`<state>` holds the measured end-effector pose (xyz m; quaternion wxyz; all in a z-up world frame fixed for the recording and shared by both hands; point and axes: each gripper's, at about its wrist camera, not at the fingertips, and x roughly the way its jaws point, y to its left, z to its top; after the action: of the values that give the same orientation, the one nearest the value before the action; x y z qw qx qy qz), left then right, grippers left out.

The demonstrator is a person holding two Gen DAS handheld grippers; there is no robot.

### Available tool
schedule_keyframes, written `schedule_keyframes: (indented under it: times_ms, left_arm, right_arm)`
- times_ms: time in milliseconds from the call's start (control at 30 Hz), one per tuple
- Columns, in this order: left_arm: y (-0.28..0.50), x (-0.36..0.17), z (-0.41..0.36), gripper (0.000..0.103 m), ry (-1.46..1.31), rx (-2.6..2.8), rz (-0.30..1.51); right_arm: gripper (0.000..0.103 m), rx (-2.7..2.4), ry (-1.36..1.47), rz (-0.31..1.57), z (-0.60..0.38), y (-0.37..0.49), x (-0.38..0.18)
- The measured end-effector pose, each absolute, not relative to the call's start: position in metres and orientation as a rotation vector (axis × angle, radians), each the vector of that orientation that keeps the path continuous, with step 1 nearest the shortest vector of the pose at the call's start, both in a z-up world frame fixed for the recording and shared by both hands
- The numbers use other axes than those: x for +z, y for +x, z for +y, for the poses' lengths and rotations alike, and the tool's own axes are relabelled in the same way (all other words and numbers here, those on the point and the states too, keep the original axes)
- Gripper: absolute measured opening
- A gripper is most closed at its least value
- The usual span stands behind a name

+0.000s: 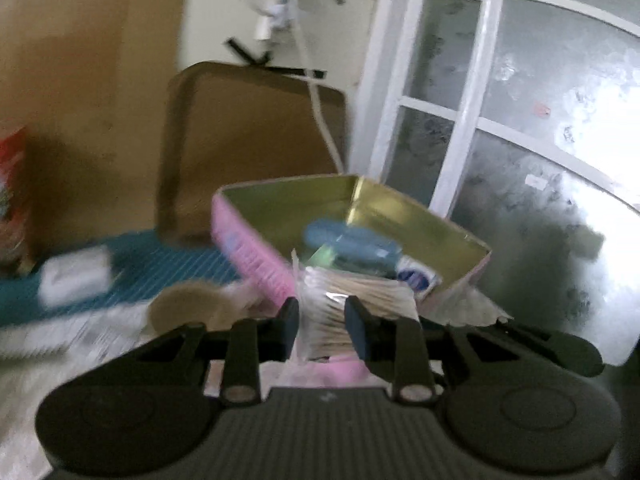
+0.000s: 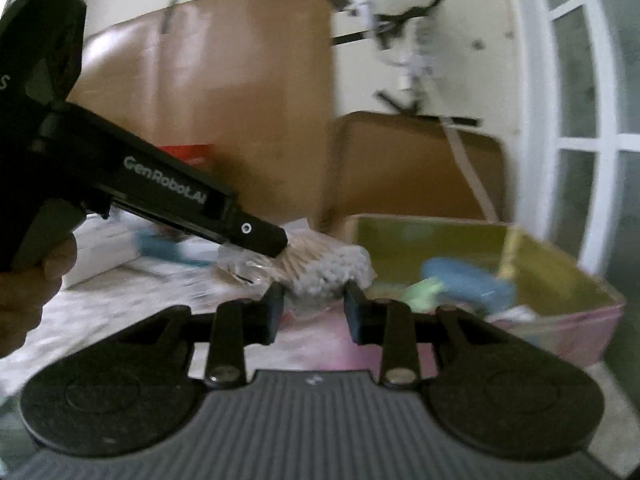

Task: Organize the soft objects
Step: 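Carry the cotton-swab pack into the tin and release it, then move the right gripper to the white wipes packet and grasp it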

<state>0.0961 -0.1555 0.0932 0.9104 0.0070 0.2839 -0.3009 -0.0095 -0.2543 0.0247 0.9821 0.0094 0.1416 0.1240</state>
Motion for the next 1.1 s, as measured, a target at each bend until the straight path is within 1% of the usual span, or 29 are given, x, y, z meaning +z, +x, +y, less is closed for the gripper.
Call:
schedule_keyframes:
  times_ms: [67, 133, 167, 233, 333, 400, 500, 567, 767, 867, 933, 967, 1000, 1033, 1067, 1100]
  left_arm:
    - [0.114, 0.090, -0.183, 0.033, 0.024, -0.621, 0.593]
    - [0.128, 0.084, -0.203, 0.045, 0.023, -0.608, 0.624]
    - [0.135, 0.079, -0.210, 0.047, 0.023, -0.589, 0.638]
    - [0.142, 0.073, -0.218, 0.048, 0.026, -0.542, 0.642]
    - [0.138, 0.070, -0.204, 0.049, -0.013, -0.537, 0.649]
    - [0.128, 0.073, -0.185, 0.051, -0.008, -0.520, 0.623]
    - [0.112, 0.079, -0.146, 0.055, -0.012, -0.481, 0.583]
    - [0.105, 0.079, -0.117, 0.055, -0.034, -0.452, 0.585]
    - [0.098, 0.044, -0.013, 0.055, 0.009, -0.174, 0.624]
    - [0.100, 0.026, 0.036, 0.055, 0.025, -0.063, 0.662]
    - [0.099, 0.015, 0.060, 0.055, 0.023, -0.031, 0.659]
    - [0.098, 0.010, 0.067, 0.056, 0.017, -0.022, 0.660]
    - [0.098, 0.007, 0.069, 0.056, 0.013, -0.015, 0.658]
    - [0.095, 0.004, 0.073, 0.056, 0.008, -0.019, 0.651]
    - [0.093, 0.002, 0.075, 0.056, 0.001, -0.029, 0.641]
    - [0.090, 0.002, 0.078, 0.057, -0.012, -0.044, 0.629]
  right_arm:
    - [0.036, 0.192, 0.009, 0.275, -0.271, 0.002, 0.028]
    - [0.036, 0.148, 0.011, 0.286, -0.285, 0.019, 0.026]
    - [0.036, 0.126, 0.021, 0.300, -0.292, 0.028, 0.024]
    - [0.037, 0.059, 0.010, 0.341, -0.301, 0.052, 0.018]
    - [0.037, -0.076, -0.050, 0.377, -0.311, 0.082, 0.003]
    - [0.039, -0.072, 0.000, 0.392, -0.322, 0.085, 0.002]
    - [0.039, -0.055, 0.049, 0.362, -0.324, 0.071, 0.005]
    - [0.039, -0.059, 0.065, 0.327, -0.322, 0.060, 0.009]
    - [0.039, 0.032, 0.127, 0.252, -0.304, 0.048, 0.037]
    - [0.039, 0.187, 0.156, 0.269, -0.275, 0.057, 0.058]
    - [0.042, 0.292, 0.193, 0.308, -0.254, 0.075, 0.068]
    - [0.051, 0.344, 0.214, 0.340, -0.238, 0.088, 0.074]
    - [0.068, 0.383, 0.234, 0.374, -0.223, 0.101, 0.078]
    - [0.076, 0.420, 0.262, 0.412, -0.206, 0.118, 0.081]
    - [0.088, 0.440, 0.293, 0.445, -0.188, 0.135, 0.084]
    - [0.092, 0.447, 0.316, 0.474, -0.171, 0.151, 0.084]
